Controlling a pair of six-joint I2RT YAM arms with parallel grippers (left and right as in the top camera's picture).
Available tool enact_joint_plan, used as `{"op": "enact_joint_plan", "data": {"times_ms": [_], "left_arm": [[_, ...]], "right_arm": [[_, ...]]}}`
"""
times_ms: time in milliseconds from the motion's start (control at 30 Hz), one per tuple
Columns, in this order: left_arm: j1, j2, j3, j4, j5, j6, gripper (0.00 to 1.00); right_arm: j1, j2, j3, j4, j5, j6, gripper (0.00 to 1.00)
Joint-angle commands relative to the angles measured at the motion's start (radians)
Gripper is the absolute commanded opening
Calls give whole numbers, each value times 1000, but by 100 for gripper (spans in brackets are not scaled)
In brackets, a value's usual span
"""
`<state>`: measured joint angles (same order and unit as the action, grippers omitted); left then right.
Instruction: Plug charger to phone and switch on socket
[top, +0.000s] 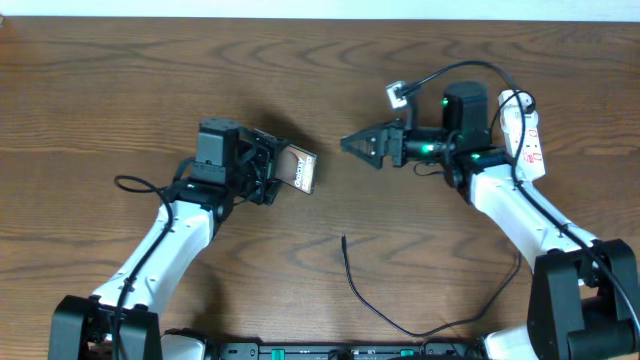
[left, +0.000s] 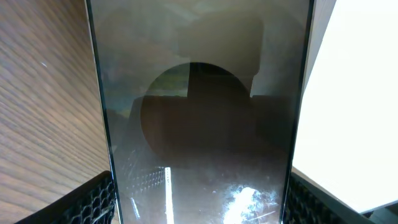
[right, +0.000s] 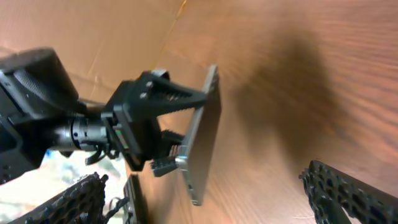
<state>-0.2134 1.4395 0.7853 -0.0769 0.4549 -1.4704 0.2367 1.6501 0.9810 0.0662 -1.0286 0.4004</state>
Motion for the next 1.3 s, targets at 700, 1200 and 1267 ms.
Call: {"op": "enact_joint_plan", "data": {"times_ms": [700, 1200, 1267], "left_arm": [[-95, -22, 24, 89, -48, -245, 7], [-152, -22, 24, 199, -45, -298, 7], [-153, -22, 24, 199, -45, -297, 8]], "right_arm": [[267, 6, 19, -57, 451, -71, 99], [269, 6, 19, -59, 476, -45, 55], [269, 6, 19, -59, 476, -40, 41]]}}
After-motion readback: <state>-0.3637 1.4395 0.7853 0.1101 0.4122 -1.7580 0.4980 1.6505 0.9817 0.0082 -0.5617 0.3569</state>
